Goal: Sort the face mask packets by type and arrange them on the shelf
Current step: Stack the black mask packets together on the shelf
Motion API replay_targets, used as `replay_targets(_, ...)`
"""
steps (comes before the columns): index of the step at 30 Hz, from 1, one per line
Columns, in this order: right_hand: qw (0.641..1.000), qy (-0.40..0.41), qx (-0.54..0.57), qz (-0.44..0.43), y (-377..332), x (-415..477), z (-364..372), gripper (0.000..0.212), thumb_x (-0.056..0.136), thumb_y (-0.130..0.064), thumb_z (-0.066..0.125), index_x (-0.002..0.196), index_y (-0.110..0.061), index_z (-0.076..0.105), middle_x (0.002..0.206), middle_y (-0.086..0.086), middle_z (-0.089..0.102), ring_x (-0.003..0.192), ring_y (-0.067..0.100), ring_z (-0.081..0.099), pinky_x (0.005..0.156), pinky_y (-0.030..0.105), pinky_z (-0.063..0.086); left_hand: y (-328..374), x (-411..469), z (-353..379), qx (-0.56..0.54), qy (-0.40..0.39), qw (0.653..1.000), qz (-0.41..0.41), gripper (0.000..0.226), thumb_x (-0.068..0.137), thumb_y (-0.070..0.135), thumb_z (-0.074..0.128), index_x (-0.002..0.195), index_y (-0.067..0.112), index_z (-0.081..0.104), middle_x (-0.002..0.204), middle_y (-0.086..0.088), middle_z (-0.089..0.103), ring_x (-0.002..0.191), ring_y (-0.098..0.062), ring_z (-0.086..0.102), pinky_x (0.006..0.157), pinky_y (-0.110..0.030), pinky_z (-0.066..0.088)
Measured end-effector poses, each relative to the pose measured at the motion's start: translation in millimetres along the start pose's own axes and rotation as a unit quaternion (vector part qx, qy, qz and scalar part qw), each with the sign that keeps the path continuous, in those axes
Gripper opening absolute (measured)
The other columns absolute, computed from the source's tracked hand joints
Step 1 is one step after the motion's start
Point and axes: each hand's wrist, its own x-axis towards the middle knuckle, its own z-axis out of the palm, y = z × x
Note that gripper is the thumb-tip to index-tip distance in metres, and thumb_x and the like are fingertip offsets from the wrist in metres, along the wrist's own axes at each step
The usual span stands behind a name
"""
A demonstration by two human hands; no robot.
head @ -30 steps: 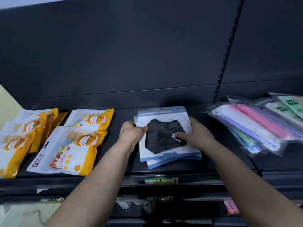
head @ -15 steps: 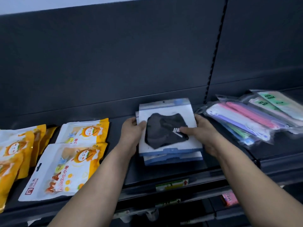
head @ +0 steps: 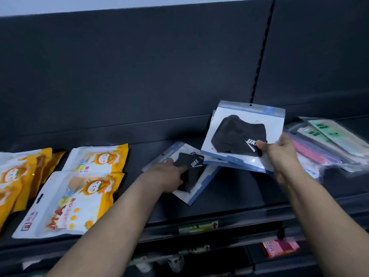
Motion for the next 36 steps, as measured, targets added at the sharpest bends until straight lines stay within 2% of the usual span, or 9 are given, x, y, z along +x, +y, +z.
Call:
replay_targets(4, 0.996, -0.074, -0.015, 0.035, -3.9, 8.2, -16.6, 0.051, 0.084, 0.007, 0.061, 0.128, -0.009, 0.044, 0.107, 0.008, 0.066, 0.087, 0.02, 0.065, 0.074, 0.029, 0.053, -15.4, -2.0, 5.7, -0.041, -0.006, 0.999, -0.027, 0.057, 0.094, 0.05, 0.043, 0.146, 0.055, 0.018, 0.16, 0.002, 0.015, 0.145, -0.029, 0.013, 0.119, -0.05, 0.012)
replay_targets(8, 0.986, -0.149, -0.038, 0.061, -3.9, 10.3, -25.2, 0.044, 0.081, 0.012, 0.06, 0.119, -0.009, 0.052, 0.09, 0.005, 0.067, 0.067, 0.014, 0.065, 0.052, 0.019, 0.053, 3.9, 7.7, 14.8, -0.039, 0.057, 0.988, -0.135, 0.061, 0.089, 0.07, 0.033, 0.146, 0.053, 0.02, 0.147, -0.005, 0.032, 0.131, -0.033, 0.028, 0.104, -0.044, 0.036)
replay_targets(19, 0.959, -0.264, -0.068, 0.072, -1.0, 17.8, -34.2, 0.045, 0.082, 0.005, 0.063, 0.118, -0.02, 0.056, 0.105, 0.001, 0.071, 0.094, 0.02, 0.068, 0.078, 0.033, 0.053, 20.2, 29.7, 12.4, -0.119, 0.115, 0.967, -0.195, 0.053, 0.096, 0.06, 0.028, 0.148, 0.048, 0.022, 0.146, -0.006, 0.031, 0.131, -0.031, 0.028, 0.105, -0.044, 0.029)
replay_targets(21, 0.954, -0.281, -0.073, 0.074, 1.4, 18.4, -29.3, 0.046, 0.082, 0.004, 0.063, 0.121, -0.019, 0.055, 0.108, 0.003, 0.071, 0.098, 0.022, 0.067, 0.084, 0.035, 0.052, 17.8, 23.4, 11.9, -0.229, 0.219, 0.928, -0.195, 0.044, 0.101, 0.045, 0.032, 0.143, 0.036, 0.04, 0.143, -0.007, 0.04, 0.126, -0.032, 0.035, 0.103, -0.043, 0.032)
replay_targets(23, 0.948, -0.3, -0.079, 0.071, 3.4, 16.9, -21.6, 0.05, 0.082, 0.004, 0.063, 0.124, -0.02, 0.052, 0.109, 0.002, 0.07, 0.099, 0.022, 0.067, 0.083, 0.034, 0.052, 18.6, 12.0, 4.1, -0.432, 0.302, 0.825, -0.205, 0.04, 0.102, 0.042, 0.035, 0.119, 0.018, 0.062, 0.125, -0.011, 0.059, 0.113, -0.031, 0.051, 0.1, -0.04, 0.04)
replay_targets(25, 0.939, -0.324, -0.089, 0.068, 7.0, 13.5, -9.6, 0.055, 0.083, 0.005, 0.063, 0.127, -0.023, 0.05, 0.111, 0.002, 0.069, 0.097, 0.02, 0.066, 0.077, 0.032, 0.052, 23.7, -2.6, -7.7, -0.6, 0.281, 0.722, -0.201, 0.042, 0.098, 0.051, 0.04, 0.106, 0.018, 0.064, 0.107, -0.004, 0.067, 0.098, -0.022, 0.06, 0.094, -0.035, 0.046)
replay_targets(29, 0.913, -0.36, -0.191, 0.014, 7.2, 3.5, 12.8, 0.062, 0.082, 0.0, 0.066, 0.13, -0.035, 0.047, 0.112, -0.007, 0.064, 0.09, 0.006, 0.062, 0.071, 0.024, 0.05, 27.3, -22.0, -8.5, -0.635, 0.247, 0.714, -0.164, 0.015, 0.094, 0.036, 0.06, 0.088, 0.029, 0.048, 0.088, 0.005, 0.058, 0.078, -0.015, 0.057, 0.078, -0.033, 0.051)
replay_targets(32, 0.912, -0.349, -0.213, 0.011, 7.2, 3.3, 17.2, 0.067, 0.081, -0.001, 0.069, 0.133, -0.034, 0.044, 0.11, -0.009, 0.062, 0.088, 0.004, 0.06, 0.07, 0.024, 0.049, 22.1, -19.6, 0.6, -0.62, 0.241, 0.724, -0.184, 0.027, 0.088, 0.017, 0.069, 0.087, 0.023, 0.043, 0.086, -0.003, 0.06, 0.073, -0.022, 0.059, 0.083, -0.043, 0.055)
replay_targets(36, 0.918, -0.336, -0.204, 0.056, 10.8, 3.7, 12.4, 0.055, 0.08, -0.001, 0.07, 0.129, -0.019, 0.054, 0.108, -0.003, 0.069, 0.09, 0.015, 0.066, 0.075, 0.029, 0.051, 16.5, -23.1, 4.9, -0.73, 0.245, 0.611, -0.186, 0.018, 0.089, 0.008, 0.067, 0.074, 0.012, 0.059, 0.084, -0.009, 0.068, 0.067, -0.016, 0.065, 0.067, -0.028, 0.058)
